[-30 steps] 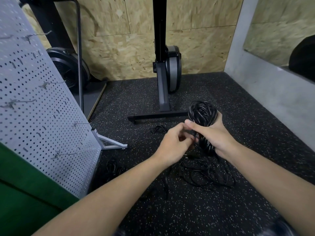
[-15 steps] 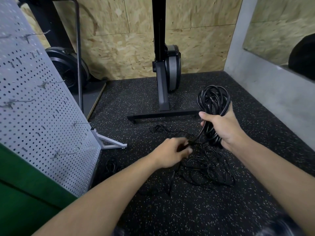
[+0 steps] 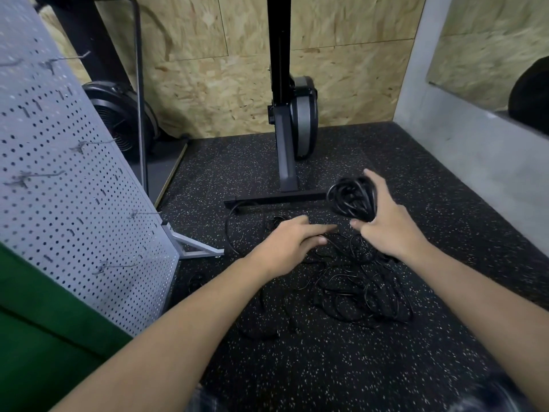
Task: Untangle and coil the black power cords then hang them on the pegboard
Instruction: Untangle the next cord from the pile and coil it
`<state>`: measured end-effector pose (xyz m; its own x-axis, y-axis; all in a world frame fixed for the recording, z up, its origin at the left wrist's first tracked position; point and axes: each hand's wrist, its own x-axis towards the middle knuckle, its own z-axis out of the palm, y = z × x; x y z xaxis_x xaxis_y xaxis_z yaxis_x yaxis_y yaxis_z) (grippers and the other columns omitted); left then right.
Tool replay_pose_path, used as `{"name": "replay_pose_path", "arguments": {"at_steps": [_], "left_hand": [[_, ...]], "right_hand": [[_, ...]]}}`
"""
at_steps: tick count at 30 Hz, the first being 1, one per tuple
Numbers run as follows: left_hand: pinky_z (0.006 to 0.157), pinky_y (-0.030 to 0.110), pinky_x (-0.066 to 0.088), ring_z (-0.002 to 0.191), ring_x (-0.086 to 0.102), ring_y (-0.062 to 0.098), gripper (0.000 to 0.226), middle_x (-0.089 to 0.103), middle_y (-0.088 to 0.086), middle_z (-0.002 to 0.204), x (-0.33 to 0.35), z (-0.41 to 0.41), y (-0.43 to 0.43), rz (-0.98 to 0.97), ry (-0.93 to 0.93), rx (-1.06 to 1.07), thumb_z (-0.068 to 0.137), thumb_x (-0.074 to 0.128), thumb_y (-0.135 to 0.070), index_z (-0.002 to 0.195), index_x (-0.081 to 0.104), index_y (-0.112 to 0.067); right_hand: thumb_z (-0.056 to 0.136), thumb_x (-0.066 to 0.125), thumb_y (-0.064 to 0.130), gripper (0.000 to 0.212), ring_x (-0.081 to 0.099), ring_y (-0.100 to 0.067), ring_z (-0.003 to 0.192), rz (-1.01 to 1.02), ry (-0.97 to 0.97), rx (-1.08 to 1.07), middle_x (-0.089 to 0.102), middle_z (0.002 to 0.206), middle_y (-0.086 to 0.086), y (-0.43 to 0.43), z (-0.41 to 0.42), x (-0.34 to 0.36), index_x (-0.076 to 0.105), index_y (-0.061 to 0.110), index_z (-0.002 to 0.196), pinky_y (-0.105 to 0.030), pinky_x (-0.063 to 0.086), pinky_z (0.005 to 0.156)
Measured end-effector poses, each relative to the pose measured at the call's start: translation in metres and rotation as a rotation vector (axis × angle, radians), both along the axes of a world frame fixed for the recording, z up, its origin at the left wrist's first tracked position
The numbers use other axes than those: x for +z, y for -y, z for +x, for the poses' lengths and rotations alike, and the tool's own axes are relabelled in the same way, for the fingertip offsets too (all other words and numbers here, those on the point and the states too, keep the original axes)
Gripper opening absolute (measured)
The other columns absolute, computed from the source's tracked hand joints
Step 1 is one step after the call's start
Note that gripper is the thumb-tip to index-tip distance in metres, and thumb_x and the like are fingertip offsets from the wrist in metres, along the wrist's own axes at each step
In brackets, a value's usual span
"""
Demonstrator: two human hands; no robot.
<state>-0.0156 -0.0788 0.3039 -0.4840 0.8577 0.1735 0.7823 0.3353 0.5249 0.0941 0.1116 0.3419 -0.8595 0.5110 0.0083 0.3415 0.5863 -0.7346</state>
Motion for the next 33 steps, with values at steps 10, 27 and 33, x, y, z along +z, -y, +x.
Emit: {"name": "replay_pose_path", "arguments": {"at_steps": [10, 27, 33], "left_hand": [[0.068, 0.016, 0.045, 0.072, 0.057, 0.005, 0.015, 0.066, -0.008, 0.083, 0.021, 0.020, -0.006, 0.323, 0.091, 0.043, 0.093, 0.080, -0.021, 0.096, 0.068, -0.013], [0.068, 0.020, 0.048, 0.080, 0.055, 0.008, 0.034, 0.061, -0.005, 0.087, 0.025, 0.015, -0.005, 0.387, 0.042, 0.081, 0.079, 0.091, -0.030, 0.093, 0.063, -0.017], [0.068, 0.028, 0.047, 0.078, 0.050, 0.011, 0.053, 0.052, -0.008, 0.085, 0.024, -0.004, 0.005, 0.254, -0.112, 0.122, 0.073, 0.084, -0.062, 0.090, 0.056, -0.020]], "right_hand": [[0.084, 0.063, -0.006, 0.084, 0.068, -0.018, 0.091, -0.415, 0.053, 0.097, 0.065, 0.118, -0.009, 0.003, -0.005, -0.013, 0.032, 0.038, 0.150, -0.038, 0.059, 0.081], [0.081, 0.086, 0.010, 0.078, 0.067, -0.019, 0.074, -0.452, 0.300, 0.309, 0.071, 0.105, -0.008, 0.021, -0.005, -0.011, 0.042, 0.035, 0.141, -0.036, 0.060, 0.071], [0.091, 0.077, 0.017, 0.055, 0.059, -0.016, 0.062, -0.264, 0.299, 0.398, 0.066, 0.078, -0.003, 0.017, -0.009, -0.012, 0.046, 0.037, 0.132, -0.034, 0.052, 0.062]]}}
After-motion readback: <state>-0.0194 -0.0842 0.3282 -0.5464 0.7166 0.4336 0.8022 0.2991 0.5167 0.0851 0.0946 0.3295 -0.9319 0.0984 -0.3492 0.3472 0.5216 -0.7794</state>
